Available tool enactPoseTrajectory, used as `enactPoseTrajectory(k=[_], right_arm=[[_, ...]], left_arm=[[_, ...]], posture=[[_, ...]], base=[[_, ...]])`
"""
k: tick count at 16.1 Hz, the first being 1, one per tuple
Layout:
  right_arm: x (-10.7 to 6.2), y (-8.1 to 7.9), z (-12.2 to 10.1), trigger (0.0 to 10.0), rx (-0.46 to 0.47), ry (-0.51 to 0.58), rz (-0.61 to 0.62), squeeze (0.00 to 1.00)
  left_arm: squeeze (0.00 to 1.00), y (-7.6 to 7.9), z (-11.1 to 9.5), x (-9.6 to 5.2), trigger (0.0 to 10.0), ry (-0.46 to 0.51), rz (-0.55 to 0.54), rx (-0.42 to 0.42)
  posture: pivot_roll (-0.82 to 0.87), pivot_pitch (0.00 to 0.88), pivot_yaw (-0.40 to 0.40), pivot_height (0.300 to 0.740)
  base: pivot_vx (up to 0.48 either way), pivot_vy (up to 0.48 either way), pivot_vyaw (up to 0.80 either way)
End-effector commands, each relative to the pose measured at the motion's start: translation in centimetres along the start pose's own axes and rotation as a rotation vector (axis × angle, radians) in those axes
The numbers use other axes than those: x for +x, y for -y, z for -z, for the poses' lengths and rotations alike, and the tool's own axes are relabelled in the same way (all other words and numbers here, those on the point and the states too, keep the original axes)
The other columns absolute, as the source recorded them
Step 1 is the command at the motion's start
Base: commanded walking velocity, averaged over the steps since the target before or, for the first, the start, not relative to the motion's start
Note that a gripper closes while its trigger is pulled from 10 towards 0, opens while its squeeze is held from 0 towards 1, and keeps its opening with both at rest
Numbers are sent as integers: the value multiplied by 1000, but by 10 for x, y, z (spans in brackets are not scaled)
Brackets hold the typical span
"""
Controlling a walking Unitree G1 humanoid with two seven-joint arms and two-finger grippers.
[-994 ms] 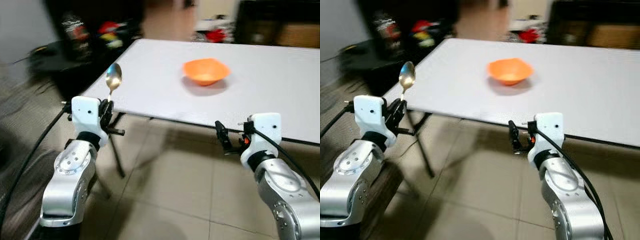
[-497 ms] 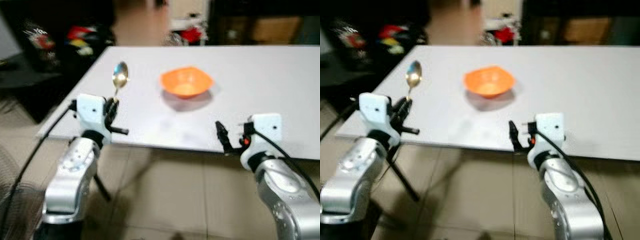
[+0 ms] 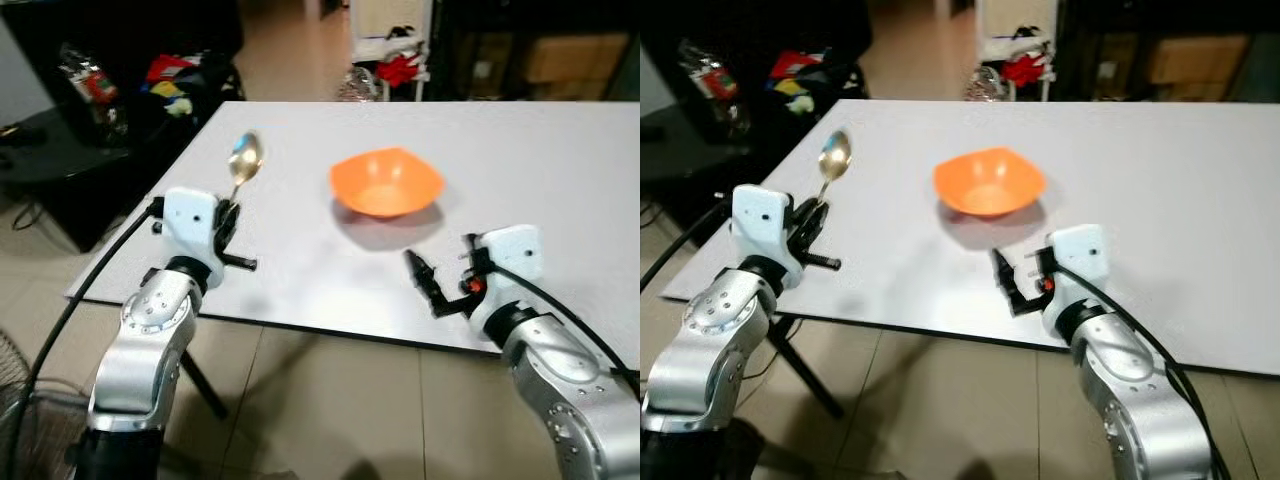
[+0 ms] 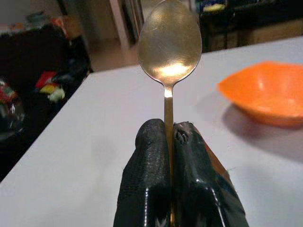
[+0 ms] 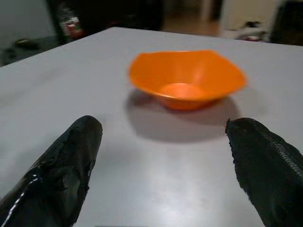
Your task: Setting the table
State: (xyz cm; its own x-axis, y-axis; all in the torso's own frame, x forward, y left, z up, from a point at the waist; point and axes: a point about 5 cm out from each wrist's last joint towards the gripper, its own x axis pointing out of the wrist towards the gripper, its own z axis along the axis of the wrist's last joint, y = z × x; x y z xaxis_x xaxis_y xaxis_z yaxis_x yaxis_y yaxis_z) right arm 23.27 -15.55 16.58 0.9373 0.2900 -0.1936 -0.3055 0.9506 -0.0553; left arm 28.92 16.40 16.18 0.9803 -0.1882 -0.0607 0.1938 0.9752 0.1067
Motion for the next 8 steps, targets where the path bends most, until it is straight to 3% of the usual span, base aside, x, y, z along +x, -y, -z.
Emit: enactPoseTrajectory(k=[1, 3, 5, 8], right_arm=[[-2, -4, -4, 10000, 0, 8, -49, 0], [0, -6, -6, 10000, -39, -1, -91, 0], [1, -7, -6, 10000, -64, -14, -142, 0], [-1, -7, -5, 10000, -85, -30, -188, 0]], left_arm=[[0, 1, -4, 6, 10000, -4, 42, 39], [0, -1, 7, 18, 10000, -90, 112, 116], [0, -10, 19, 36, 10000, -173, 119, 141], [0, -17, 27, 57, 10000, -249, 114, 109]], posture=[[-118, 0, 115, 740], [-120, 0, 120, 740], [-122, 0, 124, 740], [-129, 0, 131, 740]], base=[[0, 0, 0], [0, 0, 0], [0, 0, 0], [0, 0, 0]])
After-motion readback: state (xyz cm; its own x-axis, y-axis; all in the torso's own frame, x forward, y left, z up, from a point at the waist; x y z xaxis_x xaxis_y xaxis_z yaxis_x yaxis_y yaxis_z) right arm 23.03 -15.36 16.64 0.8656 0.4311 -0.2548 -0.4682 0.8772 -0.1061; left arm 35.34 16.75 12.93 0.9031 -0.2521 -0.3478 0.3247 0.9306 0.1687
